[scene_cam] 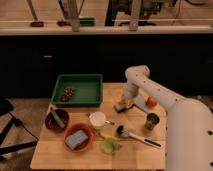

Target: Wipe table surface with eraser

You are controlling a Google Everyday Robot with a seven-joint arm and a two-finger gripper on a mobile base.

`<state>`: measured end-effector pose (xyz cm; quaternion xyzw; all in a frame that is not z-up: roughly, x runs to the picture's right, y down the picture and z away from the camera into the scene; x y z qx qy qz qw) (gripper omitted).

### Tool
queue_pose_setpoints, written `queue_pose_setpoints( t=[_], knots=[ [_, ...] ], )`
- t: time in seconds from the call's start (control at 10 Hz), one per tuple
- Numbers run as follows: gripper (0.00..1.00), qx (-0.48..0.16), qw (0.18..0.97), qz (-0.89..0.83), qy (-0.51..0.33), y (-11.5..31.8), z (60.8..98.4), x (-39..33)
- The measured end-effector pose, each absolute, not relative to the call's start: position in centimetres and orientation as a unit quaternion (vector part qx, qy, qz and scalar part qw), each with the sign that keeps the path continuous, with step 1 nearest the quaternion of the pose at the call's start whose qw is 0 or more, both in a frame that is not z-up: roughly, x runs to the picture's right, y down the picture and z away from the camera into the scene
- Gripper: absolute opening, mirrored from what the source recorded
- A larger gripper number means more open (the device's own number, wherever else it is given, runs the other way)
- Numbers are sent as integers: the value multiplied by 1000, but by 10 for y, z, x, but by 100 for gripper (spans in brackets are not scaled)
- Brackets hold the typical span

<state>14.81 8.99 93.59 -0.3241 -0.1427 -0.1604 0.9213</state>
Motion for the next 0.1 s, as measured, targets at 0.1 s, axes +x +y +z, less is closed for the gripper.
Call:
queue_pose_setpoints(
  t=[0.1],
  knots=[
    [0, -320, 925, -155, -135, 85, 938, 151]
  ],
)
